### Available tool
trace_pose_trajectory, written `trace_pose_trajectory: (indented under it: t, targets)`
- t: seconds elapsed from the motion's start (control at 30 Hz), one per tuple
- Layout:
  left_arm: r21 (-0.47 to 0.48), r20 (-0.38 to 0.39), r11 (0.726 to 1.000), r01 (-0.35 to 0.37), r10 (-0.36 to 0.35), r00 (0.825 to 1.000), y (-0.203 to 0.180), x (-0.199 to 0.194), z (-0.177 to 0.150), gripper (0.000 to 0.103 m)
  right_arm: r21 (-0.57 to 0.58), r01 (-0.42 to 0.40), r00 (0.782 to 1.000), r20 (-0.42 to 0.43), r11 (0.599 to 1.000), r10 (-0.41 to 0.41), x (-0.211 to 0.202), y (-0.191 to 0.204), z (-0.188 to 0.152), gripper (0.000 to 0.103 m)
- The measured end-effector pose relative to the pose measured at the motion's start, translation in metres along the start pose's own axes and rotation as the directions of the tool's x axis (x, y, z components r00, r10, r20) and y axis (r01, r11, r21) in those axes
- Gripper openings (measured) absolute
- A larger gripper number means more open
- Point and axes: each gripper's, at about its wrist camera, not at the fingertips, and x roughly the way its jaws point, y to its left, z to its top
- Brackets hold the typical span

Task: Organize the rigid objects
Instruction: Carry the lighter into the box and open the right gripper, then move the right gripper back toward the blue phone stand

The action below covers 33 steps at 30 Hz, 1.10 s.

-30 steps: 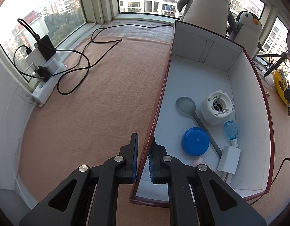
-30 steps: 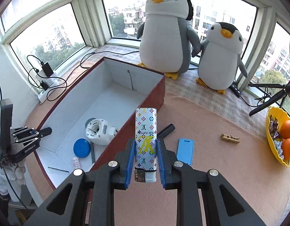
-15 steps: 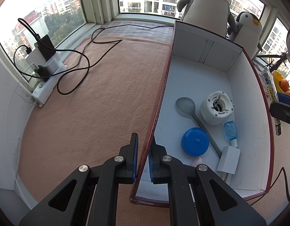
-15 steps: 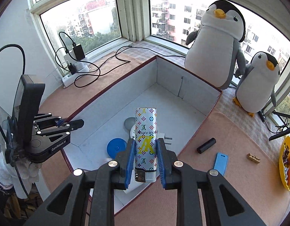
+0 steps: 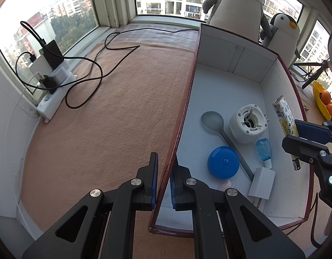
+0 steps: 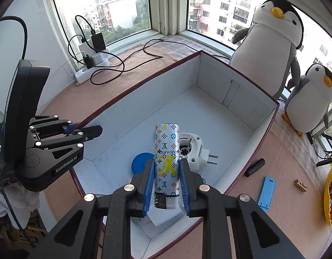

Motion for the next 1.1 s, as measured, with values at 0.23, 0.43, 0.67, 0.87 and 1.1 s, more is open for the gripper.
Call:
trace_pose_trajectory:
  t: [0.23,0.43,0.67,0.87,1.1]
  targets:
    - [0.001,0.000,1.000,0.000,0.000,1.000,0.000,0.000,0.000,0.009,-0.006,-0.002,1.000,-0.008,1.000,0.002,0.004,0.002,0.000,0.021]
    - [0.001,0.001,1.000,0.000,0.000,1.000,0.000,0.000,0.000,0.009,-0.016,-0.004,1.000,-0.007,1.000,0.004,0.004,0.004,0.001,0.021]
    - [0.000,0.001,1.000,0.001,-0.001,1.000,0.000,0.000,0.000,0.009,-0.027,-0.013,1.000,-0.005,1.000,0.013,0.003,0.006,-0.001,0.021]
    - [0.000,0.000,1.000,0.001,-0.001,1.000,0.000,0.000,-0.001,0.009,-0.063,-0.022,1.000,0.016,0.998,0.023,0.001,0.012,-0.002,0.050]
    - [0.000,0.000,1.000,0.001,-0.001,1.000,0.001,0.001,0.000,0.009,-0.062,-0.019,0.999,0.031,0.998,0.021,-0.004,0.013,-0.001,0.052]
